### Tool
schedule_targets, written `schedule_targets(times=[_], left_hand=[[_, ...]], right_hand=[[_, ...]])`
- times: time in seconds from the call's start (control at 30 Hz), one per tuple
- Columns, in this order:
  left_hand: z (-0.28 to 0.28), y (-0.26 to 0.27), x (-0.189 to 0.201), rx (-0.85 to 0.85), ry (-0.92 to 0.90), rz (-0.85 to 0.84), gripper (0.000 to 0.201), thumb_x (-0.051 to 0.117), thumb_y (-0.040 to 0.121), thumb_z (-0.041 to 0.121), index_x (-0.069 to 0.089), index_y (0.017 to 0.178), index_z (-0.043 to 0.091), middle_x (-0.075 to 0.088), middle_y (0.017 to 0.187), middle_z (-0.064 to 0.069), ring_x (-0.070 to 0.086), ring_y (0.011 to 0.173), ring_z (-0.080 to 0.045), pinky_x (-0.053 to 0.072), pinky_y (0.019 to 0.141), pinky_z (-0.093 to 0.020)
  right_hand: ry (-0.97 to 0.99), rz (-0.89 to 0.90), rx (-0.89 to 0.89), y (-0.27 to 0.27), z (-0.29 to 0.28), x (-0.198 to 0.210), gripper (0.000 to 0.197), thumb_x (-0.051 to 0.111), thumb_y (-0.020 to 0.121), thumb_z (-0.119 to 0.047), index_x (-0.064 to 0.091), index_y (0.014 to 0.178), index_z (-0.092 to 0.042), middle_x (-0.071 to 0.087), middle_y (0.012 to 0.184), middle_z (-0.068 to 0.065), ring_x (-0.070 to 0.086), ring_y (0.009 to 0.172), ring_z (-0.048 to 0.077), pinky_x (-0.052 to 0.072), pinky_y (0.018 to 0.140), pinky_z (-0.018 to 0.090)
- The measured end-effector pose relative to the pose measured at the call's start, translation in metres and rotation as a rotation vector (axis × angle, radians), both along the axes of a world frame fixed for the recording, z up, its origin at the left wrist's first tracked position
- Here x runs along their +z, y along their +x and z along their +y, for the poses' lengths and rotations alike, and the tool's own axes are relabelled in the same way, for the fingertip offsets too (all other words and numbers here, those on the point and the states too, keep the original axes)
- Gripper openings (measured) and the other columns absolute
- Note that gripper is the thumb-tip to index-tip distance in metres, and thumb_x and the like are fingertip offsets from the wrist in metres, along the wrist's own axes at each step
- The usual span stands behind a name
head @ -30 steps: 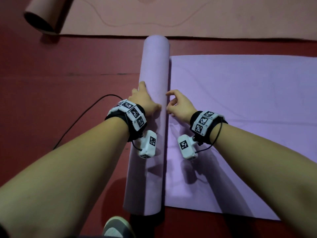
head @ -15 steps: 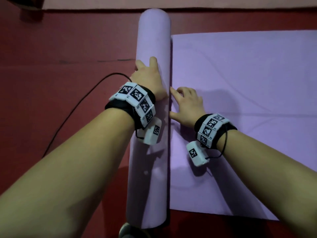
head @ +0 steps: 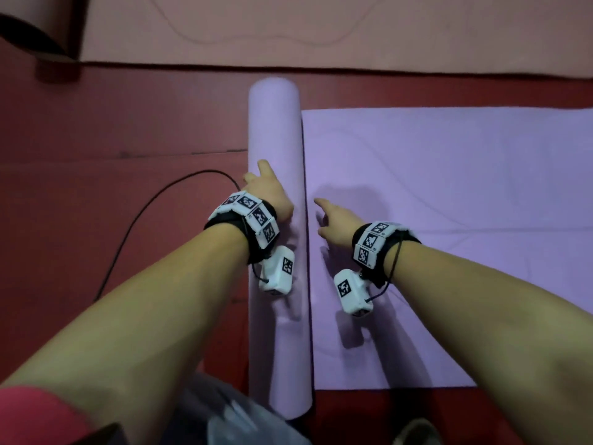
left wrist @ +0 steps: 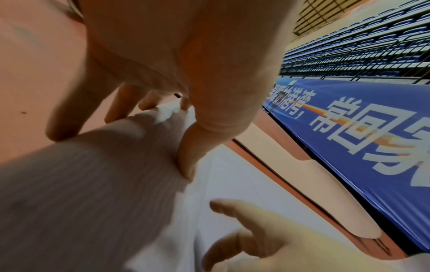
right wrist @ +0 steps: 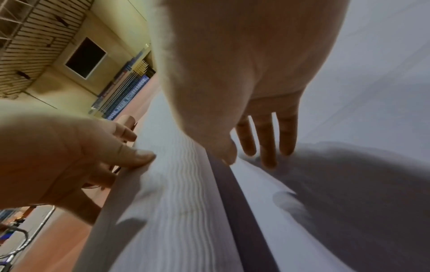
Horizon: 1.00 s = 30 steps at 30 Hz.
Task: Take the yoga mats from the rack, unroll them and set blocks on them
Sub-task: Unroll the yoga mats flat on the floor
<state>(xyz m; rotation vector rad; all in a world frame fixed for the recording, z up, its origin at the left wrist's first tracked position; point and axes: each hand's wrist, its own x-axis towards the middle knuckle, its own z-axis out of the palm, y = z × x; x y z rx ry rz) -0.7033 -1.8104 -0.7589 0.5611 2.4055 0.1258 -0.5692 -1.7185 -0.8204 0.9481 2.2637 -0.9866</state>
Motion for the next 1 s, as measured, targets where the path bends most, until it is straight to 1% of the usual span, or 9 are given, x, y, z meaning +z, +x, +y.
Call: schedule_targets(times=[0.13, 0.2, 0.33, 0.47, 0.6, 0.7, 0.8, 0.9, 1.0], left_hand=[[-0.009, -0.012, -0.007, 0.010, -0.033, -0.014, 0.086, 0.081, 0.072, 0.032, 0.023, 0.133, 0.015, 0.042, 0.130, -0.020, 0.055, 0.110, -0.044, 0.049, 0.090, -0.046], [-0.012, -0.014, -0.008, 0.026, -0.028, -0.031, 0.088, 0.082, 0.072, 0.033, 0.023, 0.135, 0.015, 0.042, 0.130, -0.020, 0.055, 0.111, -0.043, 0.048, 0.089, -0.044], [-0.017, -0.009, -0.002, 0.073, 0.013, -0.027, 0.093, 0.082, 0.074, 0.032, 0.020, 0.144, 0.021, 0.044, 0.130, -0.018, 0.057, 0.106, -0.040, 0.045, 0.079, -0.039], [-0.025, 0.006, 0.004, 0.063, 0.030, 0.071, 0.088, 0.077, 0.080, 0.034, 0.025, 0.150, 0.034, 0.041, 0.139, -0.014, 0.056, 0.113, -0.038, 0.049, 0.096, -0.043], [-0.044, 0.021, 0.011, 0.016, 0.033, 0.229, 0.066, 0.059, 0.090, 0.013, 0.039, 0.146, 0.043, 0.036, 0.144, -0.004, 0.049, 0.122, -0.031, 0.045, 0.097, -0.038], [-0.056, 0.022, 0.015, -0.020, -0.067, 0.144, 0.077, 0.068, 0.087, 0.038, 0.026, 0.152, 0.040, 0.028, 0.152, -0.007, 0.042, 0.131, -0.035, 0.042, 0.105, -0.043], [-0.065, 0.021, 0.009, -0.055, -0.142, 0.057, 0.116, 0.076, 0.070, 0.064, 0.005, 0.157, 0.034, 0.016, 0.160, -0.008, 0.032, 0.138, -0.039, 0.036, 0.111, -0.049], [-0.072, 0.021, -0.004, -0.037, -0.153, 0.069, 0.135, 0.082, 0.062, 0.064, -0.010, 0.156, 0.030, 0.004, 0.163, -0.006, 0.022, 0.142, -0.040, 0.033, 0.111, -0.052], [-0.086, 0.016, -0.016, -0.021, -0.106, 0.055, 0.139, 0.086, 0.065, 0.053, -0.017, 0.155, 0.029, -0.004, 0.164, -0.007, 0.019, 0.145, -0.041, 0.029, 0.114, -0.052]], right_hand=[[-0.190, 0.095, -0.195, -0.026, -0.003, -0.026, 0.047, 0.052, 0.091, -0.006, 0.049, 0.138, -0.009, 0.059, 0.106, 0.008, 0.058, 0.090, 0.022, 0.048, 0.079, 0.029], [-0.202, 0.116, -0.225, -0.032, -0.010, -0.038, 0.031, 0.049, 0.092, -0.006, 0.060, 0.121, -0.007, 0.061, 0.103, 0.009, 0.056, 0.093, 0.024, 0.042, 0.075, 0.028], [-0.182, 0.177, -0.377, -0.030, -0.020, -0.052, 0.028, 0.044, 0.093, -0.017, 0.062, 0.113, -0.022, 0.065, 0.120, 0.013, 0.058, 0.108, 0.033, 0.043, 0.086, 0.030], [-0.194, 0.212, -0.397, -0.026, -0.020, -0.054, 0.030, 0.049, 0.092, -0.026, 0.061, 0.120, -0.024, 0.064, 0.125, 0.009, 0.056, 0.116, 0.032, 0.044, 0.094, 0.031], [-0.279, 0.238, -0.373, -0.021, -0.017, -0.048, 0.038, 0.061, 0.089, -0.048, 0.062, 0.117, -0.021, 0.065, 0.123, 0.001, 0.058, 0.116, 0.025, 0.044, 0.101, 0.035], [-0.319, 0.241, -0.362, -0.019, -0.015, -0.043, 0.055, 0.065, 0.080, -0.063, 0.061, 0.117, -0.022, 0.065, 0.122, -0.002, 0.059, 0.113, 0.022, 0.045, 0.102, 0.038], [-0.343, 0.232, -0.373, -0.017, -0.019, -0.045, 0.068, 0.068, 0.070, -0.072, 0.058, 0.119, -0.025, 0.061, 0.123, -0.005, 0.058, 0.112, 0.019, 0.046, 0.100, 0.038], [-0.314, 0.235, -0.392, -0.020, -0.020, -0.044, 0.062, 0.070, 0.072, -0.068, 0.058, 0.116, -0.025, 0.060, 0.118, -0.006, 0.057, 0.110, 0.018, 0.045, 0.098, 0.034], [-0.256, 0.226, -0.399, -0.024, -0.023, -0.048, 0.058, 0.074, 0.076, -0.059, 0.057, 0.116, -0.019, 0.057, 0.112, -0.005, 0.055, 0.107, 0.017, 0.042, 0.095, 0.030]])
